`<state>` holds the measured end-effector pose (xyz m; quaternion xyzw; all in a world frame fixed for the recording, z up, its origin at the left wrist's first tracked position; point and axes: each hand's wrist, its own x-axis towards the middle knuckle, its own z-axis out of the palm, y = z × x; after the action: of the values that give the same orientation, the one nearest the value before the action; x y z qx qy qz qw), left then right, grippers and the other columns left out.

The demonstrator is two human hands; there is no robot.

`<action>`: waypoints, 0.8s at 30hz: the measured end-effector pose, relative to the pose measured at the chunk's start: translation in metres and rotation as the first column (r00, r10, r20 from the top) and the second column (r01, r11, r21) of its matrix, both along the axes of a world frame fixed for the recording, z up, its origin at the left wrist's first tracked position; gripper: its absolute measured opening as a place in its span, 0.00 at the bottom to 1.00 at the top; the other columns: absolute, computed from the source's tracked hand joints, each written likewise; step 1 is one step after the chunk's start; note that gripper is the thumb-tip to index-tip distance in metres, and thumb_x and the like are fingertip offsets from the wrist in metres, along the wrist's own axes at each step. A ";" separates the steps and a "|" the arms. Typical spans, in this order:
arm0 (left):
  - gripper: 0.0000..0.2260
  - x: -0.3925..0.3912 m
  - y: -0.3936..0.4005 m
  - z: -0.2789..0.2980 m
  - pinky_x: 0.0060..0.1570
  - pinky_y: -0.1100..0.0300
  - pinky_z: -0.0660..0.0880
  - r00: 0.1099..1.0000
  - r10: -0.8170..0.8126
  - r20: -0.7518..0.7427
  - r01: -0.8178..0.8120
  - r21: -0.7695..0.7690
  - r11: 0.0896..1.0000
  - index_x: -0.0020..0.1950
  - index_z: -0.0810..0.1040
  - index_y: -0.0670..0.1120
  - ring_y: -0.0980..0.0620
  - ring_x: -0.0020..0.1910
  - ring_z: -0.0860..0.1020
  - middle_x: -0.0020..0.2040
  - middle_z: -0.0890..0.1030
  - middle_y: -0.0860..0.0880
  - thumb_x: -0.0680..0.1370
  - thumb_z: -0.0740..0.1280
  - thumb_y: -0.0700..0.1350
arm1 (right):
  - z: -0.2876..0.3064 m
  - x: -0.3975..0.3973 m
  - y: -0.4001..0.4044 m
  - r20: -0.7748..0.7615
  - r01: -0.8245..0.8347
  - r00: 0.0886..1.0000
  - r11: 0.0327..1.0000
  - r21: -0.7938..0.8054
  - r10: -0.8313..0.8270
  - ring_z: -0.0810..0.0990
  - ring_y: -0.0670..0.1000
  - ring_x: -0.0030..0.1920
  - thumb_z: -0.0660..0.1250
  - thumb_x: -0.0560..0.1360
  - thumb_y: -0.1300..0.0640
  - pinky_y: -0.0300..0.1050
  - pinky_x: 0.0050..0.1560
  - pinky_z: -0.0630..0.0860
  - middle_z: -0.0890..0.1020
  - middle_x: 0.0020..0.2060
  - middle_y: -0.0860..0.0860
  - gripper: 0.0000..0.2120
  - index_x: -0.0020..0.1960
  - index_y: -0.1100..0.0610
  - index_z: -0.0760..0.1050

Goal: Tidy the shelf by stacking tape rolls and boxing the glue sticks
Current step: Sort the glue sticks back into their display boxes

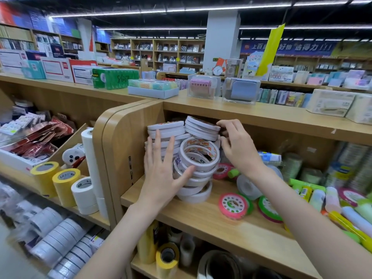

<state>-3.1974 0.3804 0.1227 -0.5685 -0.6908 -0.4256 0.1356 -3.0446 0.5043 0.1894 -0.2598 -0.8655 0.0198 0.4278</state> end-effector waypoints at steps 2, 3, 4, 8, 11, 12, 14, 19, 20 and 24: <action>0.34 0.004 -0.007 0.000 0.72 0.48 0.47 0.999 -0.019 0.028 0.017 0.076 0.997 0.76 0.56 0.49 0.53 0.75 0.42 0.76 0.44 0.51 0.74 0.54 0.64 | 0.001 0.015 -0.003 0.030 -0.025 0.999 0.999 -0.022 0.025 0.75 0.51 0.51 0.61 0.75 0.67 0.46 0.52 0.74 0.73 0.56 0.55 0.15 0.61 0.60 0.71; 0.29 0.006 -0.011 0.001 0.72 0.48 0.51 0.999 -0.022 0.029 0.018 0.139 0.990 0.74 0.60 0.48 0.52 0.75 0.47 0.77 0.49 0.49 0.76 0.55 0.59 | 0.000 0.026 -0.004 0.061 -0.036 0.997 0.999 -0.034 0.038 0.74 0.50 0.52 0.61 0.75 0.67 0.44 0.54 0.73 0.73 0.56 0.54 0.15 0.61 0.60 0.72; 0.25 0.010 -0.015 0.003 0.71 0.49 0.55 1.000 -0.025 0.018 0.021 0.207 0.978 0.71 0.65 0.45 0.52 0.73 0.53 0.75 0.56 0.46 0.77 0.56 0.54 | -0.001 0.038 -0.005 0.101 -0.040 0.994 0.998 -0.047 0.044 0.73 0.49 0.53 0.62 0.75 0.67 0.42 0.55 0.71 0.73 0.55 0.53 0.14 0.60 0.60 0.72; 0.14 0.031 -0.023 0.009 0.66 0.65 0.61 0.987 -0.094 -0.129 0.133 0.346 0.929 0.60 0.72 0.40 0.54 0.63 0.66 0.62 0.70 0.43 0.76 0.59 0.41 | -0.012 0.105 -0.011 0.225 0.062 0.974 0.991 -0.120 -0.034 0.72 0.49 0.53 0.64 0.74 0.65 0.38 0.55 0.64 0.72 0.52 0.50 0.11 0.56 0.57 0.74; 0.14 0.058 -0.019 0.007 0.64 0.69 0.63 0.953 -0.245 -0.177 0.289 0.297 0.910 0.60 0.71 0.41 0.54 0.61 0.69 0.60 0.70 0.45 0.76 0.58 0.40 | -0.017 0.154 -0.018 0.254 0.156 0.961 0.973 -0.171 -0.109 0.73 0.49 0.50 0.66 0.73 0.65 0.39 0.53 0.66 0.74 0.50 0.51 0.09 0.53 0.57 0.77; 0.14 0.068 -0.016 0.005 0.62 0.70 0.64 0.936 -0.307 -0.175 0.343 0.245 0.907 0.61 0.69 0.42 0.56 0.59 0.69 0.60 0.70 0.47 0.75 0.58 0.40 | -0.018 0.168 -0.021 0.272 0.184 0.954 0.964 -0.194 -0.127 0.74 0.49 0.50 0.66 0.74 0.65 0.38 0.52 0.66 0.74 0.49 0.51 0.09 0.52 0.57 0.77; 0.17 0.086 -0.006 0.000 0.59 0.72 0.65 0.899 -0.415 -0.139 0.429 0.091 0.899 0.64 0.67 0.44 0.58 0.57 0.70 0.60 0.70 0.50 0.75 0.58 0.42 | -0.021 0.188 -0.025 0.323 0.232 0.934 0.949 -0.213 -0.155 0.75 0.51 0.51 0.66 0.74 0.63 0.36 0.50 0.64 0.74 0.49 0.51 0.09 0.53 0.57 0.77; 0.16 0.115 0.030 -0.016 0.64 0.63 0.63 0.882 -0.470 -0.028 0.459 -0.172 0.872 0.63 0.73 0.42 0.54 0.63 0.68 0.64 0.71 0.48 0.76 0.64 0.44 | -0.025 0.178 -0.009 0.580 0.235 0.798 0.970 -0.055 -0.161 0.66 0.54 0.64 0.64 0.75 0.62 0.39 0.61 0.59 0.69 0.65 0.52 0.25 0.70 0.54 0.63; 0.16 0.118 0.033 -0.018 0.64 0.64 0.63 0.890 -0.455 -0.024 0.443 -0.186 0.877 0.62 0.74 0.41 0.53 0.63 0.69 0.64 0.70 0.48 0.76 0.65 0.44 | -0.023 0.167 -0.003 0.628 0.194 0.769 0.980 -0.049 -0.121 0.63 0.53 0.66 0.64 0.75 0.62 0.39 0.63 0.57 0.67 0.68 0.51 0.28 0.72 0.54 0.59; 0.22 0.121 0.036 -0.021 0.61 0.68 0.61 0.918 -0.397 -0.014 0.387 -0.201 0.900 0.61 0.74 0.40 0.51 0.62 0.71 0.62 0.72 0.47 0.73 0.61 0.53 | -0.019 0.127 0.015 0.748 0.049 0.663 0.999 0.007 -0.038 0.62 0.52 0.69 0.62 0.75 0.63 0.47 0.67 0.59 0.67 0.70 0.51 0.29 0.73 0.52 0.57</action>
<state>-3.0768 0.4164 0.1017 -0.7178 -0.5965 -0.3590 0.0101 -2.9177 0.5193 0.1708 -0.2685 -0.9582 -0.0928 0.0338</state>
